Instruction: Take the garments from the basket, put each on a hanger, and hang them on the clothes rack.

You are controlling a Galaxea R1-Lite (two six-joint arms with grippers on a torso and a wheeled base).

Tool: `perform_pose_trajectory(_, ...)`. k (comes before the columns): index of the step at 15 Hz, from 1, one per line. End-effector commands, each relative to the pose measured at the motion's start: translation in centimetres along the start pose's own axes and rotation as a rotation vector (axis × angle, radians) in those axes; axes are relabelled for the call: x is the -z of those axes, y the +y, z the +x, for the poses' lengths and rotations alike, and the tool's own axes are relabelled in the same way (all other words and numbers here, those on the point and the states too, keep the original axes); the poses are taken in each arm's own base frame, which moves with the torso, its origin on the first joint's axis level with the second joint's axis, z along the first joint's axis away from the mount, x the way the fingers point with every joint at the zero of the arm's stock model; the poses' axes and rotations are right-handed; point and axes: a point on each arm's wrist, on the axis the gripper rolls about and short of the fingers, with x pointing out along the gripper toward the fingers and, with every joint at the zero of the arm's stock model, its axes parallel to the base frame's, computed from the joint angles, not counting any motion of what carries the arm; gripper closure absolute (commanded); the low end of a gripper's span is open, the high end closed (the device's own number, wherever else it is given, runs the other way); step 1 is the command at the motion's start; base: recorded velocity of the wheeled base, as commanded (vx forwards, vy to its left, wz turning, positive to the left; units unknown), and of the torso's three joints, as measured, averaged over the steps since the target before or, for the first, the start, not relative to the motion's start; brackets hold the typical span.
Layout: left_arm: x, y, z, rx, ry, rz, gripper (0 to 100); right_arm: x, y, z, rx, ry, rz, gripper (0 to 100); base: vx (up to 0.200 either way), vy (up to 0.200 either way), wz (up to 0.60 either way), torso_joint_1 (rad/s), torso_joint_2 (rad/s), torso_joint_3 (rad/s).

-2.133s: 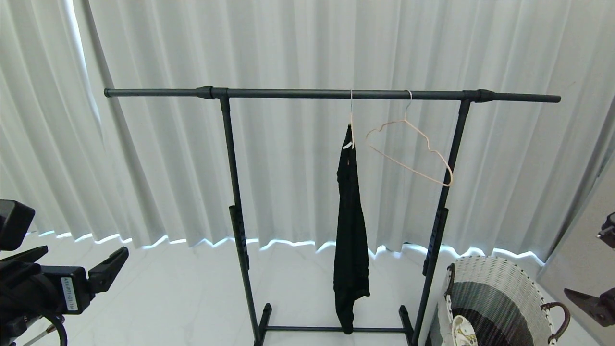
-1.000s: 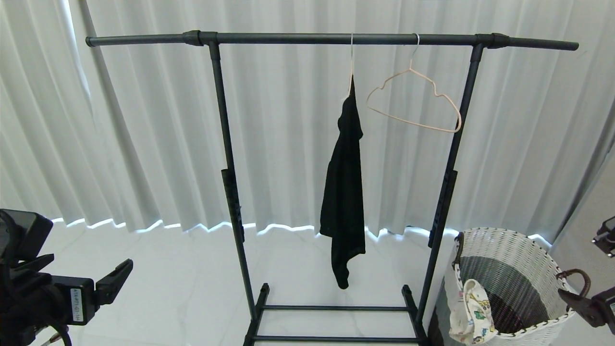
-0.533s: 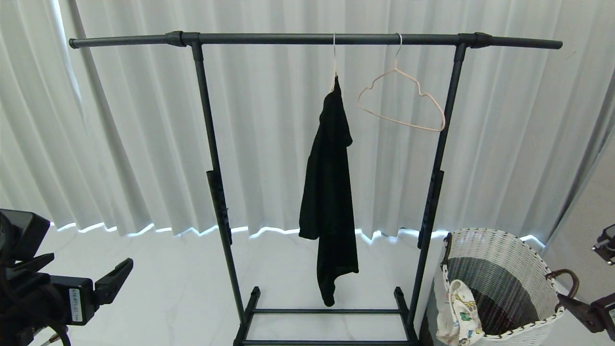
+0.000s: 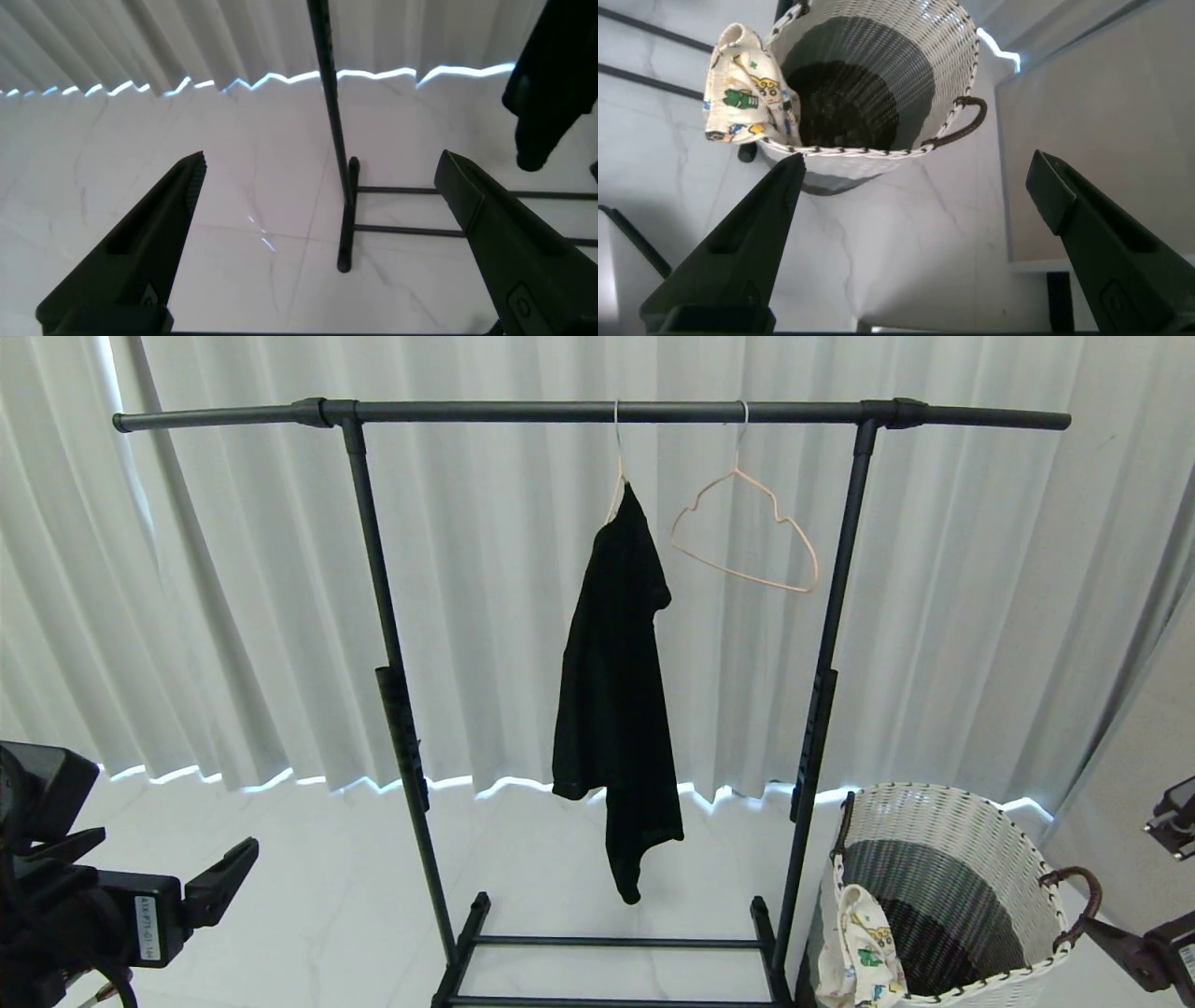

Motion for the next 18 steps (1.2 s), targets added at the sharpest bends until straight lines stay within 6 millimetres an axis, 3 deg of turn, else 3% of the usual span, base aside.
perform_pose_trajectory(1, 0.0, 0.0, 0.1, 0.001, 0.001, 0.000, 0, 0.0, 0.0, 0.0, -0.001, 0.001, -0.001, 0, 0.200, 0.000, 0.00, 0.002, 0.00, 0.012)
perform_pose_trajectory(11, -0.2, -0.1, 0.6, 0.006, 0.015, 0.005, 0, 0.8, 0.9, 1.2, -0.094, 0.062, -0.033, 0, 0.180, 0.000, 0.00, 0.002, 0.00, 0.004)
perform_pose_trajectory(15, 0.1, -0.2, 0.7, 0.009, 0.030, 0.011, 0, -0.1, 2.4, 4.6, -0.126, 0.117, -0.058, 0, 0.000, 0.000, 0.00, 0.000, 0.00, 0.000)
perform_pose_trajectory(18, 0.6, -0.4, 1.1, 0.013, 0.066, 0.020, 0, 0.9, 3.9, 7.4, -0.149, 0.226, -0.099, 0, 0.000, 0.000, 0.00, 0.000, 0.00, 0.000)
